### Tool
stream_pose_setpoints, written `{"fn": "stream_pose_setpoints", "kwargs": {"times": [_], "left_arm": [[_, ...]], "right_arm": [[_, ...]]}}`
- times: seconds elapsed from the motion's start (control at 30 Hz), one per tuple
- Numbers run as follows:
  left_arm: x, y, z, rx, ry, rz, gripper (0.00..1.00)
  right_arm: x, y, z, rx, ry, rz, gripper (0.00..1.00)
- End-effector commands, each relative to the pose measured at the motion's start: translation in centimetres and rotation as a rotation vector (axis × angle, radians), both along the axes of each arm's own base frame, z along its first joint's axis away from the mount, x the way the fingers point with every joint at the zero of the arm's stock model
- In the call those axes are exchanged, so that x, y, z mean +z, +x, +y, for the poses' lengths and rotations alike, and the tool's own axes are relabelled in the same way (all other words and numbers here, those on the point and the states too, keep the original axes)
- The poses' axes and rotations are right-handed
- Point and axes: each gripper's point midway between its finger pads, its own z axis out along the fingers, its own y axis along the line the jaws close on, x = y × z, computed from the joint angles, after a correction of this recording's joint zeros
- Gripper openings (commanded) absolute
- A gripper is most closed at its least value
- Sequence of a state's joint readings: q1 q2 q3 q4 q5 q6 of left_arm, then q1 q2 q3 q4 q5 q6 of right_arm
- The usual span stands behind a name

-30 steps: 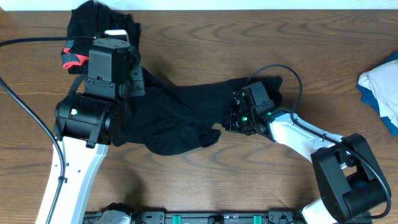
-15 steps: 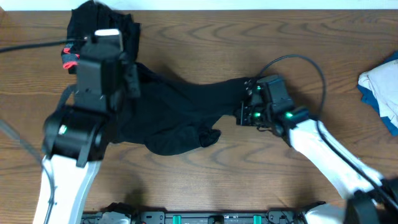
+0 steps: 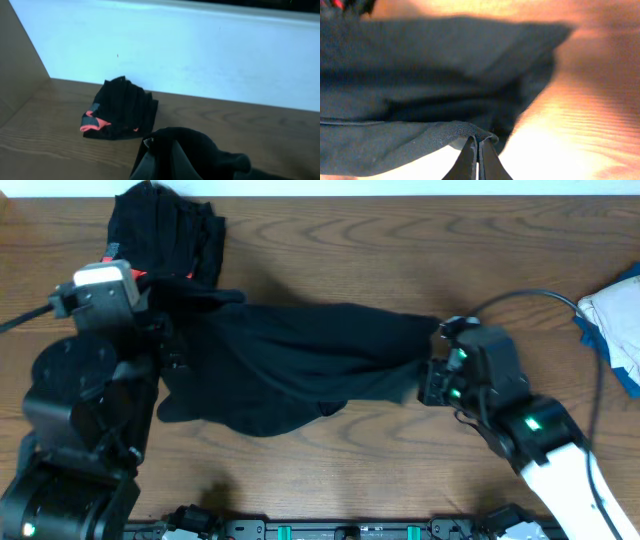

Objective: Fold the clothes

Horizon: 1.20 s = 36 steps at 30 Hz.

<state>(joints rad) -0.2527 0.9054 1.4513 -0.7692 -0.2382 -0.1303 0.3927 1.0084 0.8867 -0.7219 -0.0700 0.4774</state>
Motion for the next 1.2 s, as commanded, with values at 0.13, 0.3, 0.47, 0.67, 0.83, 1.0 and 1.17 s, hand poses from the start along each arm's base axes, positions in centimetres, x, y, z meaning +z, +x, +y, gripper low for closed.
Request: {"fn": "stream_pose_setpoints", "kwargs": {"times": [0.13,0.3,0.47,0.67,0.83,1.0,1.17], "left_arm": [[0.9,-0.2,0.1,0.002,-0.004,-0.029,0.06],[0.7,0.1,0.0,0.002,-0.001,-0.021,0.06],[0.7,-0.1,-0.1,-0.009,-0.005,-0.024,0.06],[1.9,-1.2,-0.9,-0.065,-0.031,-0.061,0.06],[3.1,-2.7,-1.2,-0.108,-0.03,-0.084,0.06],[6.0,-5.0,-1.4,-0.149,-0.024,-0.128,0.06],[8.7,-7.3,-0.6,-0.142,-0.026,-0.183,0.06]], "right_arm": [[8.6,-0.6,-4.9,-0.175,-0.087,-0.252,0.01],[13.1,-0.8,-7.8,-0.262,-0.181,-0.375,0.01],[17.5,-1.0,-9.9,-0.343,-0.235,-0.481,0.01],[21.8,-1.3,-11.1,-0.381,-0.239,-0.569,0.01],[24.7,-1.5,-11.2,-0.381,-0.231,-0.621,0.01],[27.0,-1.5,-11.2,-0.378,-0.232,-0.649,0.01],[29.4,-1.4,-11.1,-0.371,-0.239,-0.669,0.01]]}}
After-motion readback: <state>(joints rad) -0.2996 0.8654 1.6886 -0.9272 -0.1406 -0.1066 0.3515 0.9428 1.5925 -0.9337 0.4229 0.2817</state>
